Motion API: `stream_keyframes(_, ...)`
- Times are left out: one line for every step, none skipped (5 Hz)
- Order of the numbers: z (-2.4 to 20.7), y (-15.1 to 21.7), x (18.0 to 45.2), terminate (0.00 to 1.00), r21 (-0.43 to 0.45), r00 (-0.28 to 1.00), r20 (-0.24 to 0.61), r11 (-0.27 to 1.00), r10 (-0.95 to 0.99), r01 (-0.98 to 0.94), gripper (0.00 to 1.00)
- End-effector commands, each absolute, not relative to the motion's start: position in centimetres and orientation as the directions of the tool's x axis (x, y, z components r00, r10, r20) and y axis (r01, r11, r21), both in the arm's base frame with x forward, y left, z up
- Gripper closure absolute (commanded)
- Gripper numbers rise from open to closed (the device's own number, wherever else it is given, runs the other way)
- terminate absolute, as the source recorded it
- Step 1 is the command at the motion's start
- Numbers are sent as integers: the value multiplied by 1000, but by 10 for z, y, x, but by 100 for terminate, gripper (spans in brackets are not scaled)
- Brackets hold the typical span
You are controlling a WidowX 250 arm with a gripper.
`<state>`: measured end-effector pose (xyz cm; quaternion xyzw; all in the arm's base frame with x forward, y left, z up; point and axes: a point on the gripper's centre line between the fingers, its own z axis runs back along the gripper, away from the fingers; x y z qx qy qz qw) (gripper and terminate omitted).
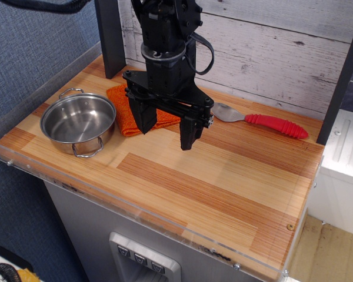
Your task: Bring the bowl to the near corner of the table.
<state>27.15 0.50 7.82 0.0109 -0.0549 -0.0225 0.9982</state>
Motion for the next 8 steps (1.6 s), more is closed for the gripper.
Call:
stream_keyframes(78, 5, 271, 0, 24, 993, 109, 999, -46, 44, 0)
stream_keyframes(67, 34, 257, 0, 44, 995, 102, 999, -15, 10, 0)
stream_keyframes(66, 56, 248, 0, 68, 994, 104, 997, 17, -24, 0)
stream_keyframes(73, 81, 245, 0, 85, 990, 121, 993, 71, -82, 0)
stream_keyframes(74, 104, 253, 0, 114, 988, 127, 989, 84, -98, 0)
stream_keyframes(70, 115, 270, 0, 134, 990, 136, 989, 37, -55, 0)
stream_keyframes(58, 118, 279, 0, 131, 993, 113, 991, 20, -35, 0)
stream_keyframes(44, 120, 280, 0, 93, 994, 111, 996, -10, 0, 0)
